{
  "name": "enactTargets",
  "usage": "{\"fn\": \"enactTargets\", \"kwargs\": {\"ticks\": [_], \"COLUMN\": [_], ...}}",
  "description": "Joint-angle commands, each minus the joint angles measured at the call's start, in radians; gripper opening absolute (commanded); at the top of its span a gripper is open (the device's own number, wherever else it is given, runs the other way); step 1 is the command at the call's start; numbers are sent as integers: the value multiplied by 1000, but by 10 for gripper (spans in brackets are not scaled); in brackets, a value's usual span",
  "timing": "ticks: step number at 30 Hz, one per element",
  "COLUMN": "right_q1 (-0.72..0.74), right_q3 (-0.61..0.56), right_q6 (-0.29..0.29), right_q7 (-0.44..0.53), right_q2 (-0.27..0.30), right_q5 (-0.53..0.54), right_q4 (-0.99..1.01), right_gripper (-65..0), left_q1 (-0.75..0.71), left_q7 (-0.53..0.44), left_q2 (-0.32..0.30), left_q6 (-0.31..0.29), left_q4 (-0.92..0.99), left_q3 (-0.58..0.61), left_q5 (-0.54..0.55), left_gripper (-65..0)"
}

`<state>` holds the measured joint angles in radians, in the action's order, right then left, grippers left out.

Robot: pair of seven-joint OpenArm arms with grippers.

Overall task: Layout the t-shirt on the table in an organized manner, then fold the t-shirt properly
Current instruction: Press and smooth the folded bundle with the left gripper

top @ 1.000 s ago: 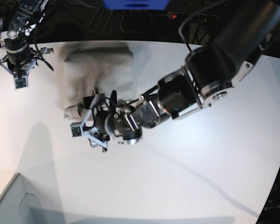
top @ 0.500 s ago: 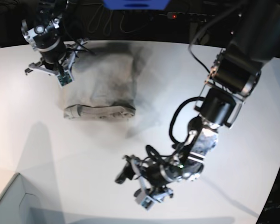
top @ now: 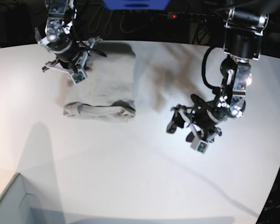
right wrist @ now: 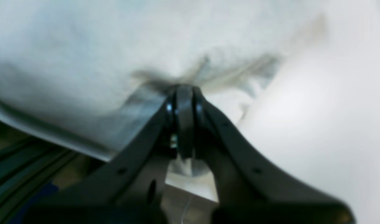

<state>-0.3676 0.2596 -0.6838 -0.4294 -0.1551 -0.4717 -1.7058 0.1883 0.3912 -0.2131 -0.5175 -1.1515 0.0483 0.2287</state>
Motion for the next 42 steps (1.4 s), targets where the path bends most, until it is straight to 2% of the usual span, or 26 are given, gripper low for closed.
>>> {"fn": "enactTargets", "kwargs": {"ticks": [1, 6, 10, 17, 23, 30, 36, 40, 42], "right_q1": [-5, -6, -17, -87, -121, -92, -97, -90, -90], "right_q3": [-1, 22, 39, -67, -187, -184, -187, -185, -185], "right_q6": [-14, -14, -14, -14, -14, -14, -14, -14, -14], "right_q7": [24, 45, 45, 37, 43, 47, 47, 47, 47], "right_q2": [-2, -2, -2, -2, -2, -2, -2, -2, -2], "right_q5": [6, 4, 4, 4, 6, 6, 4, 4, 4], "right_q4": [2, 31, -89, -256, -191, -32, -18, -17, -17], "right_gripper": [-650, -650, -650, -650, -650, -650, -650, -650, -650], "left_q1": [7, -54, -69, -132, -177, -220, -235, -293, -330], "left_q7": [-24, -28, -24, -22, -22, -22, -22, -22, -21], "left_q2": [-6, -27, -35, -35, -36, -36, -35, -29, -3], "left_q6": [0, 0, 1, -3, -3, -3, -7, -7, -8], "left_q4": [-26, -25, -25, -72, -115, -115, -129, -270, -365], "left_q3": [-5, -6, -23, -135, -149, -153, -153, -143, -115], "left_q5": [11, 19, 19, 19, 18, 18, 21, 21, 19], "left_gripper": [-218, -218, -218, -219, -219, -219, -219, -219, -220]}}
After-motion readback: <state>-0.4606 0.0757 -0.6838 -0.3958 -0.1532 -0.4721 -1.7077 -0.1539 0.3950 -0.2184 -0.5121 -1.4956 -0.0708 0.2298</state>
